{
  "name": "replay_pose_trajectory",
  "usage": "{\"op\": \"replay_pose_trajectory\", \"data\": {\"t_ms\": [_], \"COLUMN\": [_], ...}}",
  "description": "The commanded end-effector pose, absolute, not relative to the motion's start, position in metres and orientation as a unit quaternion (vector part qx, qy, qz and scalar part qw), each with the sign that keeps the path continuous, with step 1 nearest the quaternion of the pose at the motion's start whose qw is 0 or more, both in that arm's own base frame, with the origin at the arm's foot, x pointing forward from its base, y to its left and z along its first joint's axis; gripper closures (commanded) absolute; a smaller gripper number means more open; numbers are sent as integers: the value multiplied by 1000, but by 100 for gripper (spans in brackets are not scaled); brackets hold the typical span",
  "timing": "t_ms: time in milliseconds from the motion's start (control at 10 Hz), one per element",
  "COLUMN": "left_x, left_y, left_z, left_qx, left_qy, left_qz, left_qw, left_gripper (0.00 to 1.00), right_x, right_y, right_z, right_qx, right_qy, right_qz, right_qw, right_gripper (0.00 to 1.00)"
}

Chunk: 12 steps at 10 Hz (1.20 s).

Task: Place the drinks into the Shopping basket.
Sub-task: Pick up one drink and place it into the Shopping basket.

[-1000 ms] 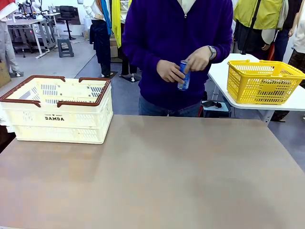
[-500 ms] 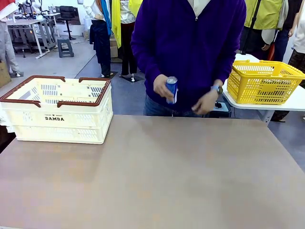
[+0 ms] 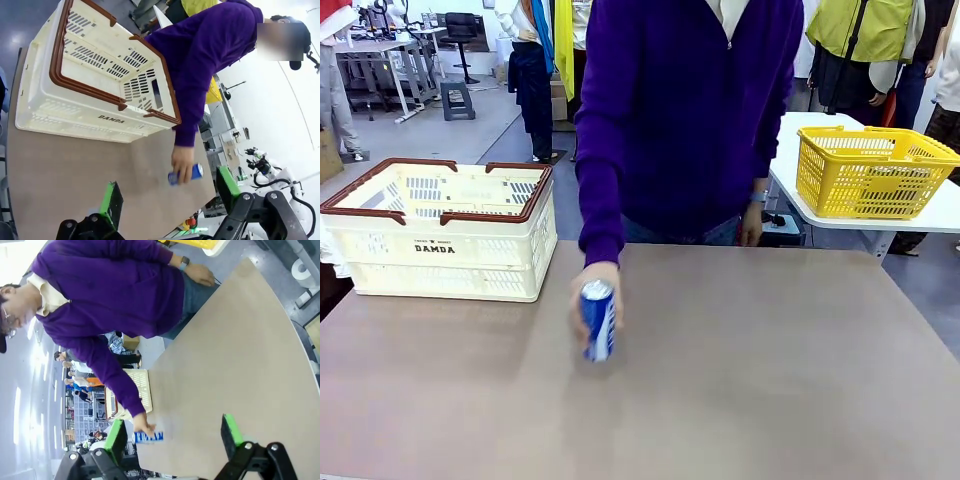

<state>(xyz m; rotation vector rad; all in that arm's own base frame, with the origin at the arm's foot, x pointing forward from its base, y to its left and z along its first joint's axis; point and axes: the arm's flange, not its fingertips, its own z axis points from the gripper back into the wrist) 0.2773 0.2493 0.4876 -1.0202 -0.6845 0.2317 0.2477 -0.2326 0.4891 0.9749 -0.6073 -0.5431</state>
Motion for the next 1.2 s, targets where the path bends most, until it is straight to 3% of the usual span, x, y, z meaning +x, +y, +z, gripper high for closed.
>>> {"op": "replay_pose_trajectory", "data": {"t_ms": [0, 1100], "left_x": [279, 279], "left_y": [252, 252], "left_z": [488, 488], "left_qx": [-482, -482], "left_qy": [-332, -332], "left_qz": [97, 97], "left_qw": [805, 805], "left_gripper": [0, 0], "right_x": [250, 250], "right_y": [-235, -235], "right_z": [490, 490], "right_qx": [461, 461], "right_qy": [-297, -297], "right_qz": [-240, -240], "right_qw": [801, 801], "right_gripper": [0, 0]}}
